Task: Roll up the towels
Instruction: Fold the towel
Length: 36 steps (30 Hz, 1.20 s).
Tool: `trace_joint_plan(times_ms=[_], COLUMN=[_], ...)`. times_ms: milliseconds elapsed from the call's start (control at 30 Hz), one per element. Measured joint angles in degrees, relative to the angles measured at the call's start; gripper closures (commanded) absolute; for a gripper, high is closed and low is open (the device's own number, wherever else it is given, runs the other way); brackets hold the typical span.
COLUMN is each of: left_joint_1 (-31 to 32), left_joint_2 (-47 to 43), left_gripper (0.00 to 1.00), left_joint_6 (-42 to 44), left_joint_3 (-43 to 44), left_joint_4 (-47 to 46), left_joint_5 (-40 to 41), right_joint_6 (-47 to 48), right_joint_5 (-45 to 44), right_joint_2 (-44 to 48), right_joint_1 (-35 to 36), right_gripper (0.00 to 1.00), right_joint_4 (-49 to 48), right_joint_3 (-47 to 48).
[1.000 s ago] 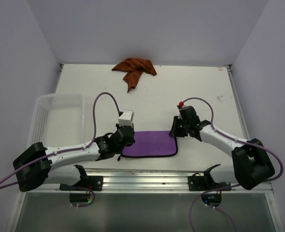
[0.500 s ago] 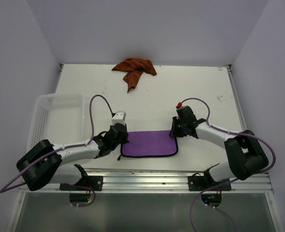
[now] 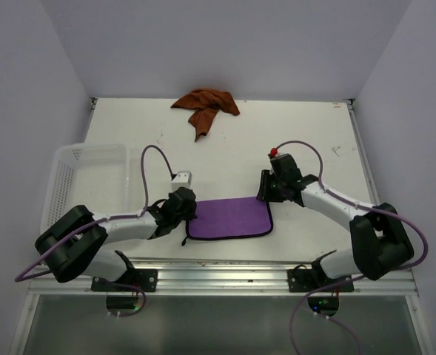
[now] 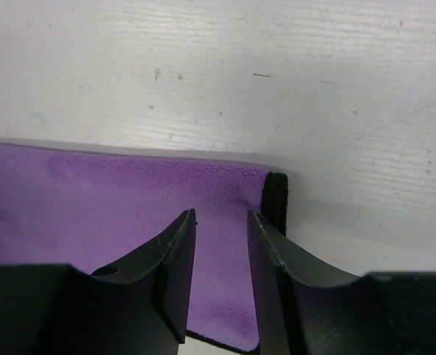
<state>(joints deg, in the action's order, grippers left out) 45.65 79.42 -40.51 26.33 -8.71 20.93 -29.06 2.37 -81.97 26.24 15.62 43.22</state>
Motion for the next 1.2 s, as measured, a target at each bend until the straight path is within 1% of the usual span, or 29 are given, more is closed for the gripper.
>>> trace_joint_plan(times_ms=[67,100,267,467,633,800,1033,1200], left_joint_1=[-0.1,-0.2,-0.2,-0.3,-0.3,-0.3,-0.3,-0.3], left_joint_2=[0.3,0.4,0.7,-0.3,-2.2,-4.1,-4.5,-5.7], left_gripper=[1.00,1.00,1.00,1.00,1.00,1.00,1.00,1.00], left_joint_6=[-0.6,-0.8,-1.1,-1.0,-1.0,-0.9,-0.9,-0.8], left_joint_3=[0.0,0.0,0.0,0.0,0.0,0.0,0.0,0.0], left_joint_4=[-0.4,-0.7,-1.3,-0.7,0.3,0.7,1.1,1.8], left_joint_5=[0.1,0.1,-0.1,-0.7,-1.0,-1.1,-1.3,-1.2], right_joint_6=[0.6,0.9,1.3,1.2,0.7,0.6,0.6,0.4], right_joint_5=[0.0,-0.1,-0.4,-0.3,-0.3,0.2,1.9,3.3], right_joint_2=[2.5,4.0,11.0,14.9,15.2,14.9,11.1,9.5], right_joint_1=[0.0,0.0,0.0,0.0,0.0,0.0,0.0,0.0], right_gripper=[0.56,0.55,0.54,0.49,0.48,0.48,0.50,0.57], right_joint_4=[1.4,2.1,4.8,5.6,7.0,7.0,4.5,1.7], right_joint_3=[0.4,0.5,0.5,-2.6,-6.9,-8.7,-11.2,-11.7])
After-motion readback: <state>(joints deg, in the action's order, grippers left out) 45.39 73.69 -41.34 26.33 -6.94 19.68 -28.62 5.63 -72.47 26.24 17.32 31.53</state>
